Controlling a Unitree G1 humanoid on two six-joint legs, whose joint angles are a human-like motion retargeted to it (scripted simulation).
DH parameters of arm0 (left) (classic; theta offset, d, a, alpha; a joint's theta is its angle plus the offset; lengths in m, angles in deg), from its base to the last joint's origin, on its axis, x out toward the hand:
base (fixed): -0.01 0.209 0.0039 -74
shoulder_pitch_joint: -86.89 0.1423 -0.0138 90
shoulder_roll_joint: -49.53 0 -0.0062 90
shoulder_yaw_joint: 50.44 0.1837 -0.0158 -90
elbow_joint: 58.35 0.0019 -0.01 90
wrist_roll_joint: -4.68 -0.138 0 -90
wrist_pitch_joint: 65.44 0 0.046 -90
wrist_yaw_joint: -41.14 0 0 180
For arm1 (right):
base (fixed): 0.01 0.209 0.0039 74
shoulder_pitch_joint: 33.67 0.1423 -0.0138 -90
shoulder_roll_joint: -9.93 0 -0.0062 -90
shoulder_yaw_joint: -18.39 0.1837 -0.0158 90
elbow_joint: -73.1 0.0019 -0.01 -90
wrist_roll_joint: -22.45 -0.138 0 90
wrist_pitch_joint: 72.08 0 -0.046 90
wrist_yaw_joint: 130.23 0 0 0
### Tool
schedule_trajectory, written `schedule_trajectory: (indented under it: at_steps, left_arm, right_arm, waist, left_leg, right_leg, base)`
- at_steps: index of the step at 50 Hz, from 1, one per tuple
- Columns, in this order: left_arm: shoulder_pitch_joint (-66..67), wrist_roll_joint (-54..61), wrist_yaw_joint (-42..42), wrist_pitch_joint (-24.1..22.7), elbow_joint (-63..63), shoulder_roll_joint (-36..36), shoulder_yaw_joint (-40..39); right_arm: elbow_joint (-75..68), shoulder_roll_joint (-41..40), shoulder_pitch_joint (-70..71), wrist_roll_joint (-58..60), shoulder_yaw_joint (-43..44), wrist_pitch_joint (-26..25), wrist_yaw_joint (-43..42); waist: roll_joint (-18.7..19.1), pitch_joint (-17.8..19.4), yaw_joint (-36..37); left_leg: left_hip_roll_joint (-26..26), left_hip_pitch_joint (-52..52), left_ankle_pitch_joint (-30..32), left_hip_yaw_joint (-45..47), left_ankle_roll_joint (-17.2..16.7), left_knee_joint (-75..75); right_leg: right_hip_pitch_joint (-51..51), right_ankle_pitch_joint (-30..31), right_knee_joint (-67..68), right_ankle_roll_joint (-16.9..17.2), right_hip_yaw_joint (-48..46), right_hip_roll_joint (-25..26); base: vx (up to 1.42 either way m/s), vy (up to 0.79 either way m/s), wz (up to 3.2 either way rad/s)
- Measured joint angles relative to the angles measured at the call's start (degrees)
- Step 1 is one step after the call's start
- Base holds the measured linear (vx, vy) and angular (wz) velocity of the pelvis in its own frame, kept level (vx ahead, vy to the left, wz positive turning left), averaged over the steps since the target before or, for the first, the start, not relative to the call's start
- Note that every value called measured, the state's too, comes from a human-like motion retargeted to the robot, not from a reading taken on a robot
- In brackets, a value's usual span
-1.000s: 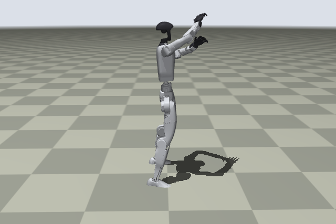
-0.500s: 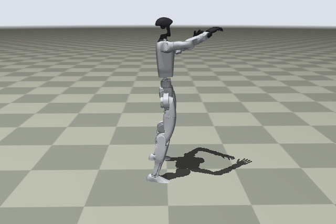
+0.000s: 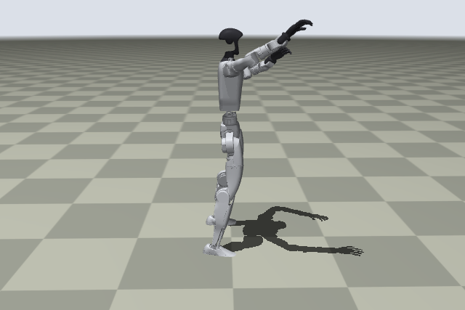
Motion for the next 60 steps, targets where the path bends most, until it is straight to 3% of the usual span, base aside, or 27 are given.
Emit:
schedule_trajectory:
  at_steps: [7,10,15,22,27,30,35,42,45,52,60]
  left_arm:
    - [-1.63,1.07,2.39,1.56,3.1,5.2,2.8]
    - [-3.53,2.21,2.16,1.38,3.35,6.13,5.24]
    - [-7.25,4.67,0.88,0.7,2.32,6.89,8.46]
    - [-12.12,7.09,-0.8,0.26,1.29,9.11,9.98]
    - [-12.64,7.31,-1.46,-0.16,0.29,9.63,9.77]
    - [-11.89,7.17,-1.17,-0.09,-0.06,9.67,9.43]
    - [-10.02,6.69,1.05,1.01,0.75,9.89,9.3]
    - [-8.48,4.1,3.52,1.18,2.42,7.53,9.27]
    - [-6.86,3.41,3.69,0.8,2.03,4.92,8.51]
    - [-2.13,3.34,3.63,0.01,0.66,-1.78,5.74]
    - [3.36,3.26,3.42,-0.51,0.29,-3.79,1.29]
  right_arm:
    - [14.07,-8.24,-9.56,2.64,1.43,3.46,6.17]
    - [21.9,-13.22,-5.81,2.93,0.3,4.23,3.07]
    - [29.75,-23.31,4.72,-6.48,3.0,4.68,-4.6]
    - [24.96,-35.46,17.12,-23.13,10.58,5.71,-13.96]
    - [20.92,-38.03,19.26,-25.07,11.43,5.52,-15.86]
    - [21.07,-37.37,16.31,-23.85,9.96,5.05,-13.77]
    - [24.1,-33.93,5.53,-22.97,6.06,5.06,-3.29]
    - [23.4,-23.43,-3.28,2.12,-5.53,4.48,8.69]
    - [20.67,-17.96,-5.37,7.49,-7.01,4.22,9.69]
    - [10.83,-7.46,-1.49,-0.5,-4.97,2.55,8.53]
    - [-1.14,-4.95,8.66,7.36,-9.25,-0.28,8.35]
  waist:
    - [-0.79,-1.4,2.07]
    - [-0.83,-1.95,2.76]
    - [-0.75,-3.11,3.22]
    - [-0.64,-3.34,3.5]
    - [-0.45,-3.61,2.98]
    - [-0.17,-3.65,2.43]
    - [0.47,-3.61,1.88]
    - [1.61,-2.96,1.84]
    - [1.99,-3.24,1.13]
    - [2.36,-2.51,-1.86]
    - [2.05,-2.43,-4.8]
  left_leg:
    - [-0.01,-0.07,-0.25,-0.82,0.57,0.2]
    - [-0.02,-0.26,-0.27,-1.24,0.64,0.17]
    - [-0.15,-1.06,-0.25,-2.19,0.49,0.19]
    - [-0.34,-1.92,-0.33,-3.28,0.09,0.35]
    - [-0.29,-1.96,-0.43,-3.19,0.03,0.44]
    - [-0.12,-1.59,-0.54,-2.69,0.07,0.49]
    - [0.31,-0.52,-0.76,-1.19,0.3,0.54]
    - [0.74,1.4,-0.56,1.49,0.62,-0.24]
    - [0.87,1.31,-0.69,2.31,0.58,0.05]
    - [0.93,1.46,-0.77,3.43,-0.31,0.0]
    - [0.82,1.35,-0.76,3.69,-0.74,0.06]
  right_leg:
    - [0.3,-0.59,0.42,-0.39,-0.63,-0.04]
    - [0.35,-0.69,0.43,-0.49,-0.97,-0.07]
    - [0.29,-0.6,0.26,-0.6,-1.85,-0.22]
    - [0.37,-0.45,0.05,-0.63,-2.9,-0.45]
    - [0.31,-0.43,0.05,-0.67,-2.81,-0.4]
    - [0.32,-0.45,0.1,-0.71,-2.28,-0.22]
    - [0.26,-0.47,0.22,-0.78,-0.74,0.29]
    - [-0.06,-0.48,0.36,-0.64,1.73,0.95]
    - [-0.54,-0.36,0.33,-0.53,2.46,1.11]
    - [-0.84,0.04,-0.14,-0.16,3.29,1.22]
    - [-0.91,0.21,-0.32,-0.07,3.36,1.08]
  base:
    - [0.0,0.0,0.0]
    - [0.0,0.0,0.0]
    - [0.0,0.0,0.04]
    - [0.0,0.0,0.05]
    - [0.0,0.0,0.0]
    - [0.0,0.0,-0.06]
    - [0.0,-0.01,-0.27]
    - [0.0,-0.01,-0.33]
    - [0.0,0.0,-0.21]
    - [0.0,0.0,-0.03]
    - [0.0,0.0,0.0]
